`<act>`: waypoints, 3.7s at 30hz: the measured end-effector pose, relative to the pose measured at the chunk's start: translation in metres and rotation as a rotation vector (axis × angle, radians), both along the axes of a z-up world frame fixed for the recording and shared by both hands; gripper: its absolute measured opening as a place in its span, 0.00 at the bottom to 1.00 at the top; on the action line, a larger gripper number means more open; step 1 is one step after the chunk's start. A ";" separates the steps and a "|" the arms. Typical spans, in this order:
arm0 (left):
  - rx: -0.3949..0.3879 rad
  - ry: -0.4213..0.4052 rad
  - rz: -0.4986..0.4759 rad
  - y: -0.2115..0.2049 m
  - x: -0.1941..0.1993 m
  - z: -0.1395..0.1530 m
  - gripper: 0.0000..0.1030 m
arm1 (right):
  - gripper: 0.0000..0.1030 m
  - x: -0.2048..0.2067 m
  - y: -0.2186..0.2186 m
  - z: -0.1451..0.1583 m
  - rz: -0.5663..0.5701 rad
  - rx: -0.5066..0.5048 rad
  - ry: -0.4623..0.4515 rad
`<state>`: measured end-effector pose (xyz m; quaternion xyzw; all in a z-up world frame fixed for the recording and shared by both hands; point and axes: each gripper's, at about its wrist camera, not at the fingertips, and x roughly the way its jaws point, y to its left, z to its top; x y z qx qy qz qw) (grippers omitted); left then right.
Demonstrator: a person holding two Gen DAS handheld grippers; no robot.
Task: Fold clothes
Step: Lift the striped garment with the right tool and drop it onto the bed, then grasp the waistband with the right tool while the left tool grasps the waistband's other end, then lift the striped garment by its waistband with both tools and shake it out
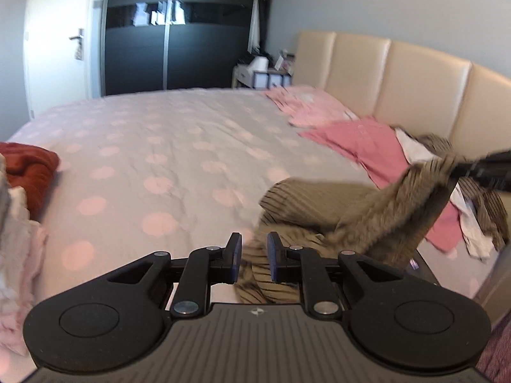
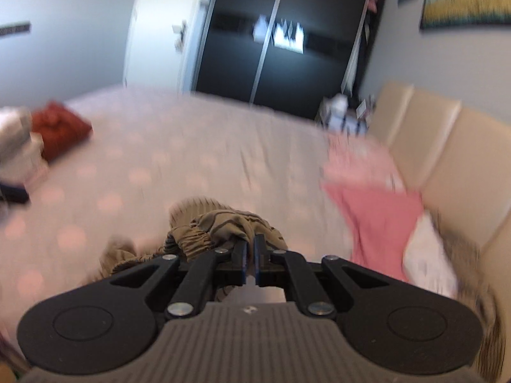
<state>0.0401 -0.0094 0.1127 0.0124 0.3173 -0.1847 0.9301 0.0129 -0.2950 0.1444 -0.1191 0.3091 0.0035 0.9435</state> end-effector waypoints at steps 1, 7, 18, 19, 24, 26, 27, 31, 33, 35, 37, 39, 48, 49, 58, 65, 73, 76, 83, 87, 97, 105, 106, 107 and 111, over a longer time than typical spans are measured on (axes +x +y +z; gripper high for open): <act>0.008 0.020 -0.022 -0.007 -0.001 -0.010 0.14 | 0.05 -0.004 -0.008 -0.020 -0.020 0.001 0.049; 0.065 0.116 -0.174 -0.063 -0.011 -0.062 0.14 | 0.09 -0.030 -0.046 -0.101 -0.095 -0.022 0.199; 0.125 0.224 -0.343 -0.140 -0.020 -0.126 0.15 | 0.40 -0.050 -0.052 -0.100 -0.009 -0.144 0.077; 0.129 0.215 -0.346 -0.145 -0.018 -0.128 0.15 | 0.40 -0.050 -0.053 -0.100 -0.013 -0.157 0.085; 0.166 0.119 -0.337 -0.166 0.005 -0.128 0.15 | 0.41 -0.053 -0.066 -0.108 -0.039 -0.136 0.137; 0.154 0.080 -0.332 -0.171 0.015 -0.120 0.15 | 0.41 -0.058 -0.067 -0.109 -0.024 -0.132 0.132; 0.150 0.070 -0.331 -0.173 0.019 -0.117 0.15 | 0.41 -0.060 -0.067 -0.110 -0.023 -0.139 0.136; 0.159 0.067 -0.348 -0.184 0.030 -0.111 0.17 | 0.41 -0.064 -0.069 -0.110 -0.017 -0.116 0.132; 0.162 0.073 -0.348 -0.183 0.024 -0.112 0.17 | 0.39 -0.070 -0.063 -0.106 0.043 -0.101 0.106; 0.159 0.075 -0.334 -0.179 0.016 -0.111 0.17 | 0.39 -0.074 -0.054 -0.106 0.110 -0.099 0.108; 0.169 0.079 -0.306 -0.173 0.006 -0.111 0.17 | 0.35 -0.073 -0.045 -0.114 0.164 -0.092 0.147; 0.174 0.085 -0.276 -0.164 -0.004 -0.113 0.17 | 0.25 -0.071 -0.036 -0.125 0.211 -0.099 0.190; 0.162 0.140 -0.187 -0.153 -0.005 -0.131 0.25 | 0.25 -0.048 -0.030 -0.168 0.205 -0.133 0.315; 0.170 0.137 -0.193 -0.157 -0.004 -0.133 0.25 | 0.25 -0.046 -0.031 -0.170 0.197 -0.134 0.318; 0.313 0.140 -0.194 -0.182 -0.006 -0.163 0.30 | 0.17 -0.037 -0.049 -0.173 0.074 -0.150 0.272; 0.343 0.131 -0.168 -0.168 -0.014 -0.168 0.30 | 0.22 -0.044 -0.054 -0.170 0.070 -0.158 0.266; 0.317 0.102 -0.074 -0.141 -0.037 -0.156 0.16 | 0.12 -0.045 -0.054 -0.173 0.039 -0.208 0.228; 0.316 0.128 -0.059 -0.134 -0.041 -0.157 0.16 | 0.11 -0.044 -0.057 -0.168 -0.004 -0.209 0.197; 0.424 -0.042 -0.137 -0.155 -0.054 -0.150 0.33 | 0.12 -0.040 -0.053 -0.170 0.006 -0.206 0.210; 0.469 -0.071 -0.183 -0.170 -0.053 -0.158 0.36 | 0.25 -0.040 -0.051 -0.172 0.018 -0.195 0.221; 0.418 -0.021 -0.083 -0.155 -0.027 -0.157 0.05 | 0.13 -0.026 -0.053 -0.177 -0.062 -0.234 0.202; 0.237 -0.146 0.071 -0.104 -0.040 -0.081 0.04 | 0.10 -0.024 -0.025 -0.133 -0.030 -0.282 0.018; 0.213 -0.163 0.095 -0.096 -0.041 -0.069 0.04 | 0.10 -0.023 -0.020 -0.125 -0.023 -0.282 -0.009; 0.195 -0.177 0.118 -0.088 -0.041 -0.057 0.04 | 0.10 -0.022 -0.014 -0.115 -0.017 -0.283 -0.037; 0.150 -0.227 0.179 -0.055 -0.035 -0.006 0.04 | 0.10 -0.013 0.015 -0.066 0.016 -0.302 -0.158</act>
